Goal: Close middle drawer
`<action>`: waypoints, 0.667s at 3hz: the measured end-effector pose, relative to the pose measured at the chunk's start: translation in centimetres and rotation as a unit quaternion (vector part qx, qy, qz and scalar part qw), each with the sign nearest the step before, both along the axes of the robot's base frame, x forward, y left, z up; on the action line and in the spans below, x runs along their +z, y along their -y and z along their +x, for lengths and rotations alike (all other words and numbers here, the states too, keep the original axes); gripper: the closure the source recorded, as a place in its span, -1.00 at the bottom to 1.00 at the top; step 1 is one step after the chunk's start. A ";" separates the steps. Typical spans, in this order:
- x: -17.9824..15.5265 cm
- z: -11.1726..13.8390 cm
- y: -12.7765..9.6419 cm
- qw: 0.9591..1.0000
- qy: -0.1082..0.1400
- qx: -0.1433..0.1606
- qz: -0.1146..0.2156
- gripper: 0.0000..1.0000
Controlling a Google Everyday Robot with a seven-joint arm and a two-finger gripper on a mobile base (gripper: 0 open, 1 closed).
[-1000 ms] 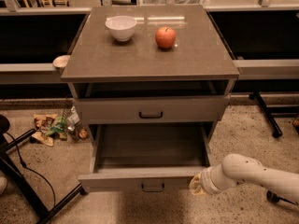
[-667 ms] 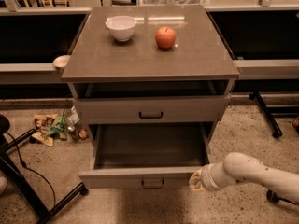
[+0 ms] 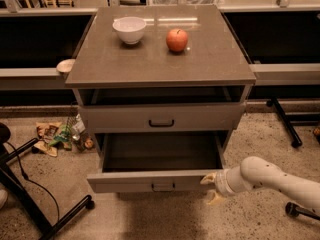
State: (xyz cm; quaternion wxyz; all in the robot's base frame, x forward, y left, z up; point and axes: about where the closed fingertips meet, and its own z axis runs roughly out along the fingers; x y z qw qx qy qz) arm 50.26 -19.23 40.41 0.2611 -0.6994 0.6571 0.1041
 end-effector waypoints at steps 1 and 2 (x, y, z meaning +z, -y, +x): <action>-0.4 1.5 0.0 1.000 -0.004 0.003 0.004 -1.00; -0.5 3.2 -0.1 1.000 -0.008 0.007 0.004 -1.00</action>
Offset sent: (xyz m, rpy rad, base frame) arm 0.0537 -0.0017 -0.0024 0.0045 0.0192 0.0173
